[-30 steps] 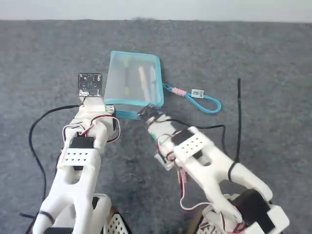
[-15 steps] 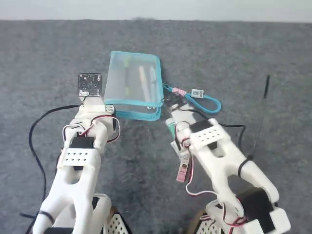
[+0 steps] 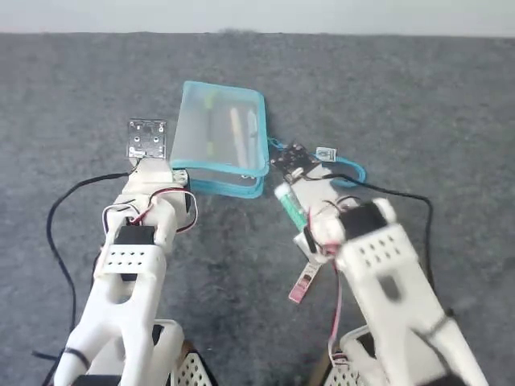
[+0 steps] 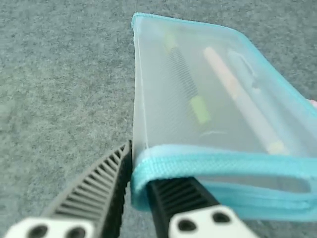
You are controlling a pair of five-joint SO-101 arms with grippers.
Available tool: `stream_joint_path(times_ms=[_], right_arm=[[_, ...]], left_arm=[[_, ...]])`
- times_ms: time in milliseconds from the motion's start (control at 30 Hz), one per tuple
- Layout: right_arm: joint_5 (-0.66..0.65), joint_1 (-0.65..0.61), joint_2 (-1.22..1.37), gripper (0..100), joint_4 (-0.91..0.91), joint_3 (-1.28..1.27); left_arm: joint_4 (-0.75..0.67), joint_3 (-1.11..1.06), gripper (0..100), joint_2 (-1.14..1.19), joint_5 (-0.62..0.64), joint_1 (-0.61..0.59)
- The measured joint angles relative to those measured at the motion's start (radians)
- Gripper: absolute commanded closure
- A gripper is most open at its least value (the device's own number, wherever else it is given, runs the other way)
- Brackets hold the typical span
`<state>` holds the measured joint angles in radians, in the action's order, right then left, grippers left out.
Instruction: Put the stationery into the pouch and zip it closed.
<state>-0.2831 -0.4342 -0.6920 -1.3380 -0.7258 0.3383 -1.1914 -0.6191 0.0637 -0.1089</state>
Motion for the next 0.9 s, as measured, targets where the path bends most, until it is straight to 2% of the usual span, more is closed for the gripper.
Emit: stream_joint_path(times_ms=[233,333,533,900], right_arm=[[-0.008,-0.17,-0.057,99.1,-0.066,0.144],[-0.009,-0.233,0.032,99.1,-0.066,0.196],[-0.009,-0.244,0.239,99.1,-0.052,0.27],[-0.009,-0.244,0.42,99.1,0.058,0.304]], left_arm=[[0.0,0.0,99,0.0,0.0,0.011],[0.0,0.0,99,0.0,0.0,0.014],[0.0,0.0,99,0.0,0.0,0.014],[0.0,0.0,99,0.0,0.0,0.014]])
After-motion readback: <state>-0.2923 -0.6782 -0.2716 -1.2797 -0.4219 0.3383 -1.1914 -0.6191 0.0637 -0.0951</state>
